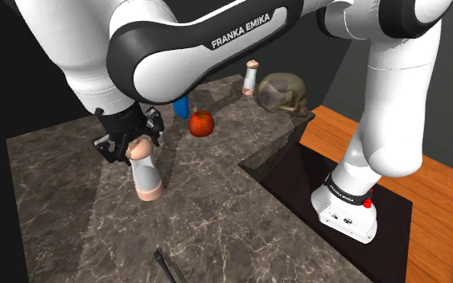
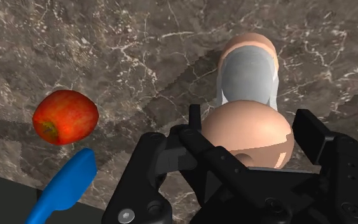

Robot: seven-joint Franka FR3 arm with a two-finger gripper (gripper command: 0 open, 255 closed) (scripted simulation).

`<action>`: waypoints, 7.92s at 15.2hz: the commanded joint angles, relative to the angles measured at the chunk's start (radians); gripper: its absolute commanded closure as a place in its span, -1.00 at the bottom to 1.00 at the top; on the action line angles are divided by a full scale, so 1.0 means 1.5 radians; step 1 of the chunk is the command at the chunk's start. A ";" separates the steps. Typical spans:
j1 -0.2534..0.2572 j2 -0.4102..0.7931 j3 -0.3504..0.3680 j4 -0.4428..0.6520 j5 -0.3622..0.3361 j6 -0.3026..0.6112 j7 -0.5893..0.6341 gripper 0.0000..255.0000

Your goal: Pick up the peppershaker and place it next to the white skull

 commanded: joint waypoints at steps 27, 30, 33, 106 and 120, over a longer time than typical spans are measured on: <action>0.041 -0.004 0.010 0.251 0.010 -0.243 -0.053 1.00; 0.054 0.006 0.009 0.294 0.003 -0.276 -0.058 1.00; 0.071 0.020 0.007 0.343 -0.007 -0.312 -0.062 1.00; -0.457 -0.210 -0.297 0.017 0.149 -0.011 -0.801 1.00; -0.460 -0.211 -0.299 -0.110 0.142 0.112 -0.780 1.00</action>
